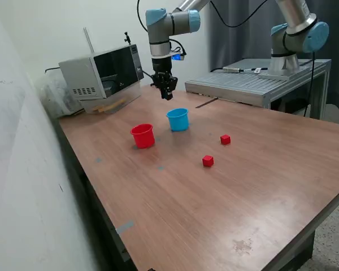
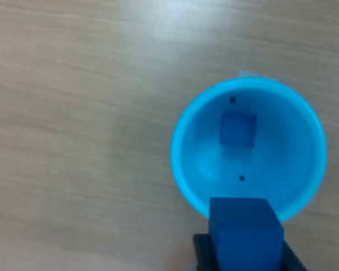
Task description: Place red objects in the red bin, and blue objects in the blue bin.
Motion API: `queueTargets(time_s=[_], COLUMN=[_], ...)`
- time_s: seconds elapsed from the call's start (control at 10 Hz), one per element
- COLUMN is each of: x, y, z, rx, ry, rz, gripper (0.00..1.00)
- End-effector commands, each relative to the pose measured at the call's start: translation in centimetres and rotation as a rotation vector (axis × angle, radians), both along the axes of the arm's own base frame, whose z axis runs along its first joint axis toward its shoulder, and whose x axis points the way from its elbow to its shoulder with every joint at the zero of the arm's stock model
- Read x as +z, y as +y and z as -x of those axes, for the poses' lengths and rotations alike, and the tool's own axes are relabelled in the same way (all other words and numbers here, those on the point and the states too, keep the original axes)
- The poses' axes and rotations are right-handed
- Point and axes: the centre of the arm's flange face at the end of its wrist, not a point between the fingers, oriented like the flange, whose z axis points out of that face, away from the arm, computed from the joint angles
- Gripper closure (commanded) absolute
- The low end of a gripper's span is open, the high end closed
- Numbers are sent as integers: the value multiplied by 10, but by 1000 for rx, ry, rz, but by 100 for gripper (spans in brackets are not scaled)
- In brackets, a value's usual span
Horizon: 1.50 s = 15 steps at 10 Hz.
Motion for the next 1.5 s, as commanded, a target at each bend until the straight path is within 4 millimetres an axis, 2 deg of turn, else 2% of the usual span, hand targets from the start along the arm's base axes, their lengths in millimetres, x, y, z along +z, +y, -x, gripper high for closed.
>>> queueTargets(time_s=[0.0,0.1,0.3,0.4,0.6,0.8,0.9,1.0,1.1,1.2,1.3,1.4], x=[-33,-41,-41,-41,-42,-41,-33,-17,-8,-4,-2,4], y=[5,15,17,17,18,10,7,-9,-43,-65,-96,-112], z=[1,-1,-1,-1,-3,-2,-8,-13,-18,-29,-44,-58], rx=[-1,-14,-15,-15,-13,1,2,20,62,87,87,42], ry=[-47,-65,-67,-73,-86,-90,-86,-66,-65,-103,-119,-113], rz=[13,4,-7,-11,-38,-50,-58,-61,-64,-47,-43,-44], gripper=[100,100,100,0,0,0,0,0,0,0,0,0])
